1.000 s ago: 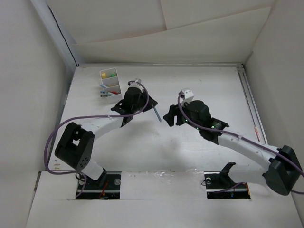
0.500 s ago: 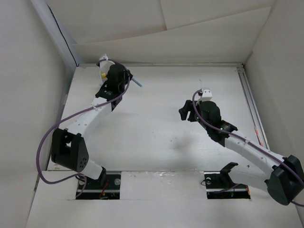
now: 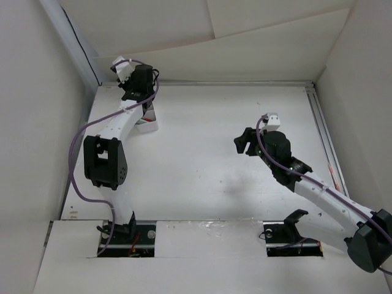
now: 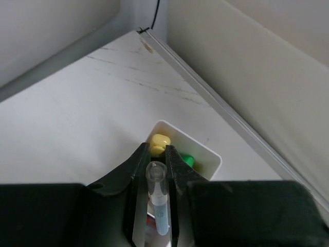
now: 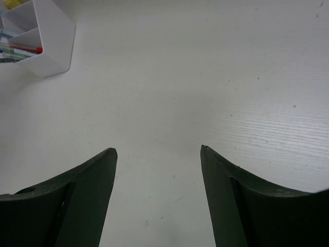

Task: Sort the stationery into containers
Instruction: Place the pen in the storage box.

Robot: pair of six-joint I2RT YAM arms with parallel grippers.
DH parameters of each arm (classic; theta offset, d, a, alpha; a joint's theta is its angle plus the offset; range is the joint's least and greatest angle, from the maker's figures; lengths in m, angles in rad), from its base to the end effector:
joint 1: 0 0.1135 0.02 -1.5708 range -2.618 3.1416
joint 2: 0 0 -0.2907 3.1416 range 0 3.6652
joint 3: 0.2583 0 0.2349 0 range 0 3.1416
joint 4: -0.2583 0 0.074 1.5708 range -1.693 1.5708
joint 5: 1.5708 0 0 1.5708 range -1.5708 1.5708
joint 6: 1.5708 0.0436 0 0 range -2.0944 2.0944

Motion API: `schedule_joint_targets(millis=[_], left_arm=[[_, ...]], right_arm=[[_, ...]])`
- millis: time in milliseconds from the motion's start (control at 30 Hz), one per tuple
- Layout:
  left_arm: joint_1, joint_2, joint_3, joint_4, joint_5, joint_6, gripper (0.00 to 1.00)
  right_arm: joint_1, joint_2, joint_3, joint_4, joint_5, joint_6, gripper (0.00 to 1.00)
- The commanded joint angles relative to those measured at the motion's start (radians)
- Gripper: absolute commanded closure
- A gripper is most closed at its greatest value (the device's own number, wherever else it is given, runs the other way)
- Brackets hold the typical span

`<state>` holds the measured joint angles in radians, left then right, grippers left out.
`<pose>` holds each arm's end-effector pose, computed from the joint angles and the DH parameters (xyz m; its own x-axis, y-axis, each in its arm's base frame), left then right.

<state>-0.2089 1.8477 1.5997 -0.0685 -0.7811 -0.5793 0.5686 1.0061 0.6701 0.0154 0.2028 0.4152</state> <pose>0.4310 -0.0600 0.3629 0.0229 -0.4023 -0.9152 -0.5912 0.7328 -0.3369 0.1812 0.1053 0.3041 -0.3908 0.2192 -0.8940 -0.2281 0.9179 0.3247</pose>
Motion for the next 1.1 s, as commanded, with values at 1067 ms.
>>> schedule_joint_targets(millis=[1067], left_arm=[[-0.046, 0.059, -0.193, 0.242, -0.164, 0.095, 0.85]], right_arm=[[-0.026, -0.021, -0.009, 0.055, -0.052, 0.007, 0.28]])
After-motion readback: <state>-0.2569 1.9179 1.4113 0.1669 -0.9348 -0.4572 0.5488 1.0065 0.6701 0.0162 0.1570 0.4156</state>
